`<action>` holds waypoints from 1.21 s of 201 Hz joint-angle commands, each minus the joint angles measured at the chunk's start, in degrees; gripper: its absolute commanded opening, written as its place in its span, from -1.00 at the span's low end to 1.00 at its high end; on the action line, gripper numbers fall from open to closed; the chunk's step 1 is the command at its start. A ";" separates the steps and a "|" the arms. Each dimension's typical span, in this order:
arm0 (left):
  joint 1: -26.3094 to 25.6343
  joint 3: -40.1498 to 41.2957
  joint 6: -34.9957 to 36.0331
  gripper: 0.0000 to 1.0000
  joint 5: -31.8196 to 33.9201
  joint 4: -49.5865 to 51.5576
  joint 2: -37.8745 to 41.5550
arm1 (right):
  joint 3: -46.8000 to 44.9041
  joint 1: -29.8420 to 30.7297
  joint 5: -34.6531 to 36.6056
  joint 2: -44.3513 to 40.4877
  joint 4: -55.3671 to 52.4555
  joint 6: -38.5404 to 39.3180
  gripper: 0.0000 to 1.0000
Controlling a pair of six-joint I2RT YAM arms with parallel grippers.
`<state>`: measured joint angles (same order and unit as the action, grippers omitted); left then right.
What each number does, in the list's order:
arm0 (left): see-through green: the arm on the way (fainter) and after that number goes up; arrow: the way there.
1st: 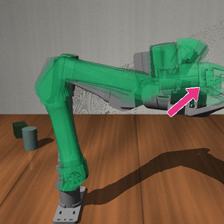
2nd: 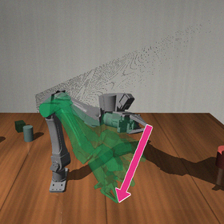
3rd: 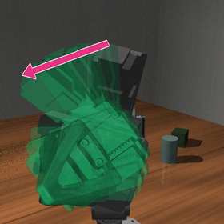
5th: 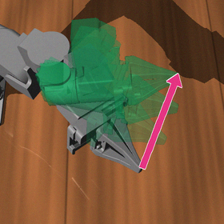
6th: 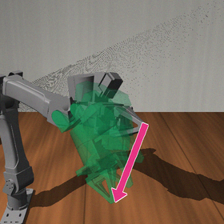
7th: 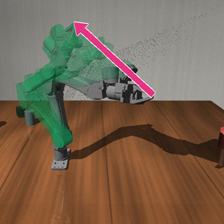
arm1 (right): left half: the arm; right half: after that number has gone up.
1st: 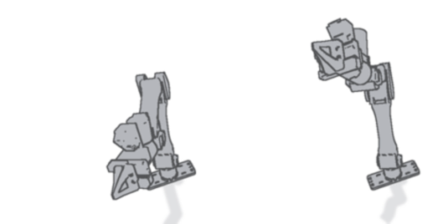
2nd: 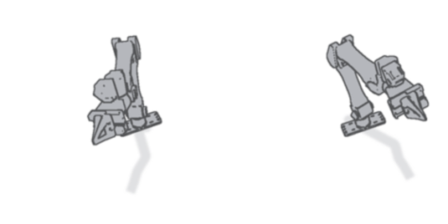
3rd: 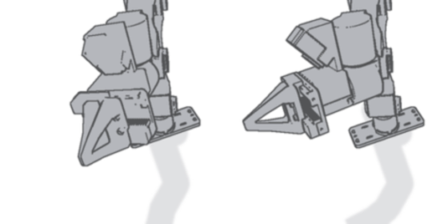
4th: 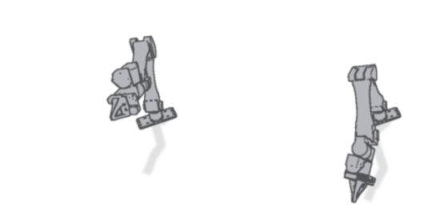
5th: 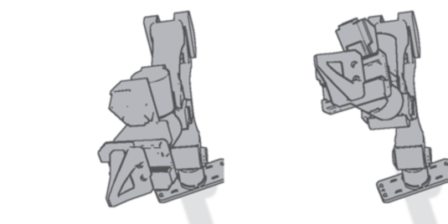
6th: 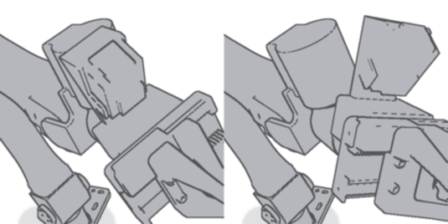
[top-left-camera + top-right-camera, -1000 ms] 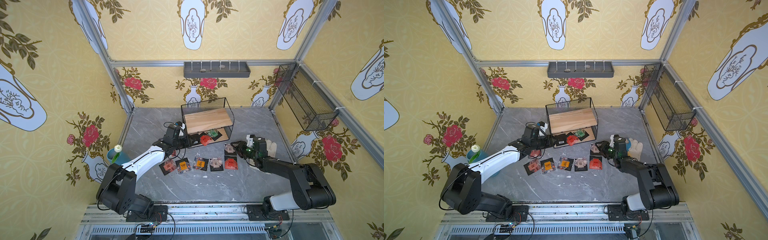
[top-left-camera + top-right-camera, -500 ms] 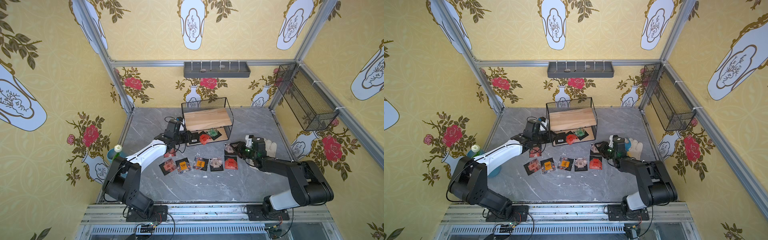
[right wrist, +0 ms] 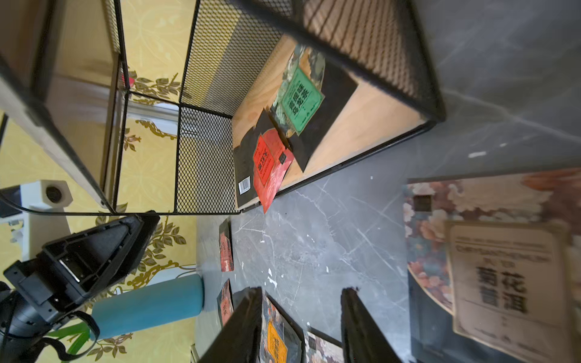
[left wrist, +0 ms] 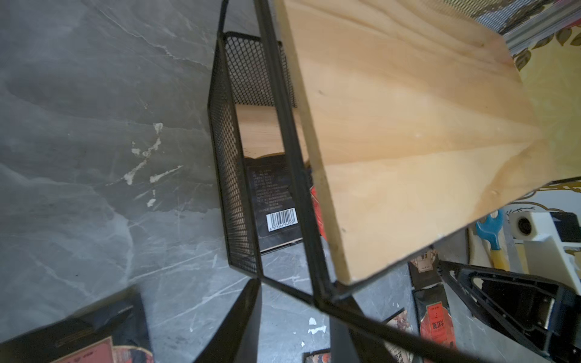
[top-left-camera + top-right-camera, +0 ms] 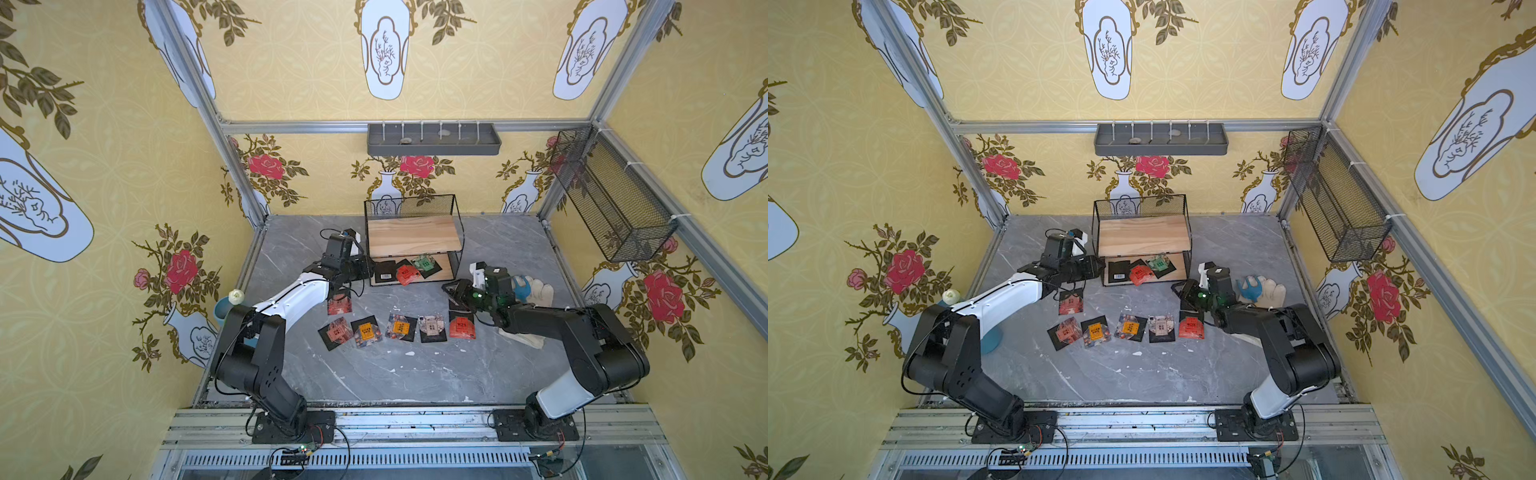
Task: Remove the tea bags from the shelf
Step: Adjust the shelf at the center of the board, then pick up the tea bag from the shelf.
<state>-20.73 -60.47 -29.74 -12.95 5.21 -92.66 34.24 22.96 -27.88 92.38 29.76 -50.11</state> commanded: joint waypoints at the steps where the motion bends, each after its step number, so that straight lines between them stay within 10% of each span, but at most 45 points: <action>1: 0.38 -0.62 1.08 -0.20 0.04 -1.42 -0.83 | 1.62 1.74 -0.58 2.01 2.08 0.90 -0.09; 133: 1.04 4.23 -2.48 -0.12 -2.25 -3.77 4.78 | 8.86 8.64 -1.30 21.99 25.93 -16.76 -0.10; 243: 0.91 16.49 -5.50 -0.06 -1.29 -3.81 19.63 | 17.37 11.33 1.20 30.37 22.69 -23.58 -0.24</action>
<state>-19.77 -45.43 -34.54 -15.00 2.24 -74.74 50.33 33.93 -27.90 121.82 52.23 -72.18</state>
